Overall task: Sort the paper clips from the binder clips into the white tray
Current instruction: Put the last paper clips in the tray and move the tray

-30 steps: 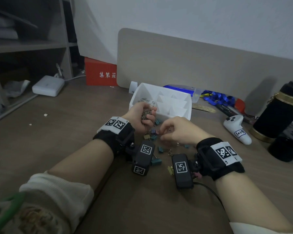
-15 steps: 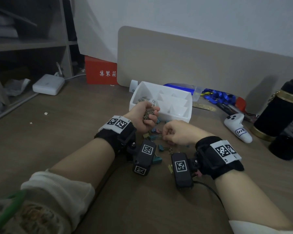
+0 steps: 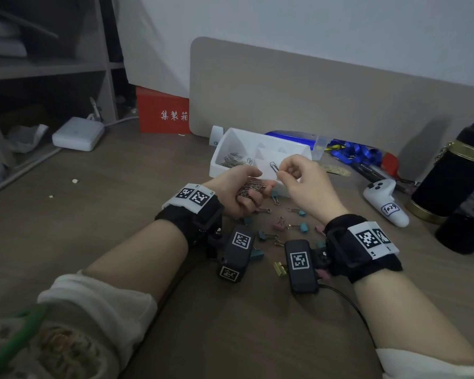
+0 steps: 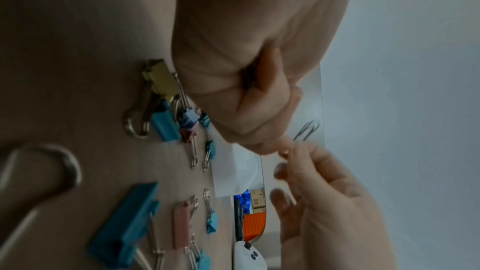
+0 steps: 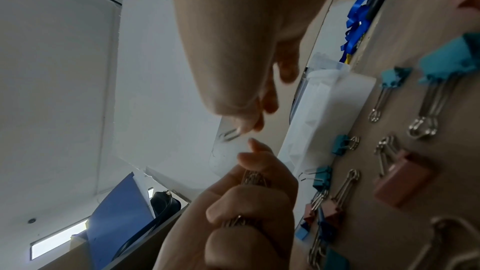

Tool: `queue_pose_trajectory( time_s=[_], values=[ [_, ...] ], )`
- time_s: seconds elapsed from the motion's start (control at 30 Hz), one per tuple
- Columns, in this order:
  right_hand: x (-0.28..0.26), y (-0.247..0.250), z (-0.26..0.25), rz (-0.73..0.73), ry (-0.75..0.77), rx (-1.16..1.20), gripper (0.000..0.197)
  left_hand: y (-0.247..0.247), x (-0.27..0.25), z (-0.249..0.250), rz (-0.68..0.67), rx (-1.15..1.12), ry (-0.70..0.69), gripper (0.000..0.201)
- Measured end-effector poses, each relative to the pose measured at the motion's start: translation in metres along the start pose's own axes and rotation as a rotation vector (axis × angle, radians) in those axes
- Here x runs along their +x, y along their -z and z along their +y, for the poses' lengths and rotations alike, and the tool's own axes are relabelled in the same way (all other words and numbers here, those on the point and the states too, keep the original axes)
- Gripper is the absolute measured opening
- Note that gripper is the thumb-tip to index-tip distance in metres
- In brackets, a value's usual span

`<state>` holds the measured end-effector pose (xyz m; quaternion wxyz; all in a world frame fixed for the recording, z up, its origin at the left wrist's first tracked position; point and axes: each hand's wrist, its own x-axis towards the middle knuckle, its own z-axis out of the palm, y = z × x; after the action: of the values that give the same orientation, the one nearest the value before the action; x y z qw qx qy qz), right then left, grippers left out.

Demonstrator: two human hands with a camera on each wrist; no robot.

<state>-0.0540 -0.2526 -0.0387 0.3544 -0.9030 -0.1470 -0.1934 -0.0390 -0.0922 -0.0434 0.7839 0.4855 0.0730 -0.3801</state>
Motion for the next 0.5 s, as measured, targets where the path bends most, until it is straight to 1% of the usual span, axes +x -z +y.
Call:
queue_pose_trajectory(
  time_s=[0.07,0.13,0.27,0.37,0.5],
  values=[
    [-0.0029,0.0000,-0.0063,-0.051,0.051,0.090,0.009,-0.0008,-0.0001,-0.0004,-0.028,0.029,0.021,0.033],
    [-0.0036,0.0001,-0.0068,-0.083,0.078,0.108,0.010,-0.0001,0.0005,-0.0006,-0.040,0.023,0.033,0.032],
    [-0.0016,0.0002,-0.0037,-0.128,0.072,0.105,0.012,-0.0002,0.0009,-0.0009,-0.014,0.009,0.010,0.032],
    [-0.0007,-0.0013,-0.0035,-0.130,0.054,0.161,0.016,-0.0016,0.0008,-0.0009,0.003,0.013,-0.016,0.030],
    [0.0002,-0.0004,-0.0041,-0.079,0.021,0.196,0.019,0.0006,0.0017,0.0009,0.027,-0.048,-0.056,0.029]
  ],
)
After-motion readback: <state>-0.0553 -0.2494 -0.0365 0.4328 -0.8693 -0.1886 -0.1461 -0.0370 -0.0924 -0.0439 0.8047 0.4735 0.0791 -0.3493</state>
